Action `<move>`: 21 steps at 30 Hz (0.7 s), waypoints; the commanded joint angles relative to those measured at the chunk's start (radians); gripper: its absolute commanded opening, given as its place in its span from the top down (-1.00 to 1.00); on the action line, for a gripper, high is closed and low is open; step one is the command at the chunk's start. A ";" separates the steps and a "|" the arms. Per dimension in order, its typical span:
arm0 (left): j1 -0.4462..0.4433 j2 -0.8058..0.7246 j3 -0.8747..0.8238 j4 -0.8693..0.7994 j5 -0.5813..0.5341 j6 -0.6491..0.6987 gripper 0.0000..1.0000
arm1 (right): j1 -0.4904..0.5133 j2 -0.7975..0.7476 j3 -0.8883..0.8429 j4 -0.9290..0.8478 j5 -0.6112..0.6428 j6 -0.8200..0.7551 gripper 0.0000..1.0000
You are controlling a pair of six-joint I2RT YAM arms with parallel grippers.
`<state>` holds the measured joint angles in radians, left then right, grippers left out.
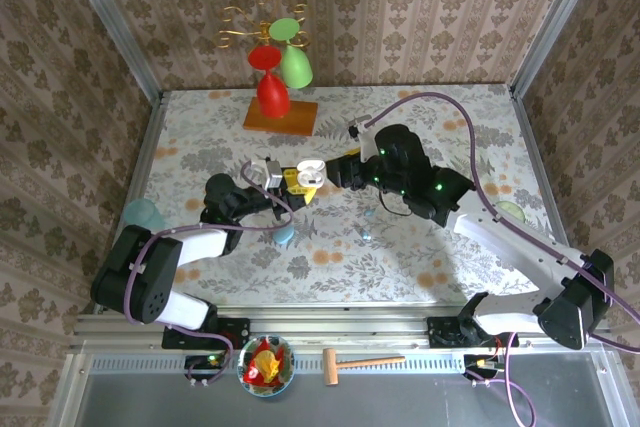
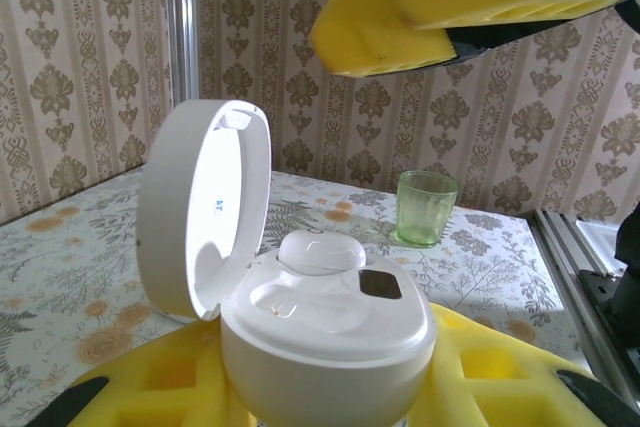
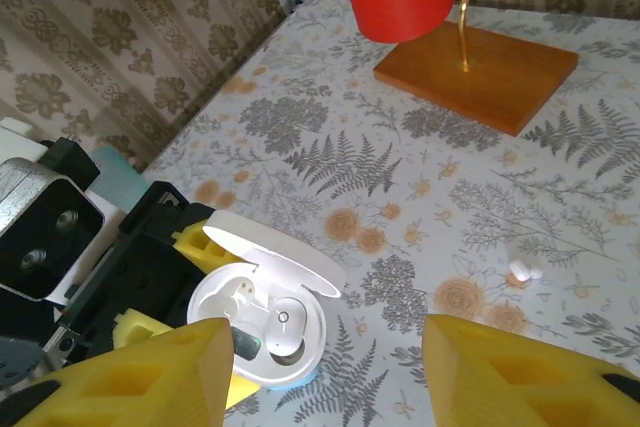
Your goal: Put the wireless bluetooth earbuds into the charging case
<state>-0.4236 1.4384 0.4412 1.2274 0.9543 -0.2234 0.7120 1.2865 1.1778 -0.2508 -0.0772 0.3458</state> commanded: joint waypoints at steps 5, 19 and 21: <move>-0.001 -0.041 0.011 0.048 0.037 0.043 0.50 | 0.001 0.056 0.005 0.006 -0.090 0.033 -0.04; 0.034 -0.093 -0.067 0.050 -0.145 0.121 0.51 | -0.168 0.067 -0.177 0.250 -0.046 0.178 -0.06; 0.034 -0.105 -0.069 0.050 -0.148 0.121 0.51 | -0.175 0.179 -0.125 0.199 -0.023 0.119 -0.05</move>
<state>-0.3965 1.3697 0.3779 1.2358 0.8310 -0.1299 0.5407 1.3560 1.0153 -0.0555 -0.1349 0.4923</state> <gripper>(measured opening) 0.350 0.528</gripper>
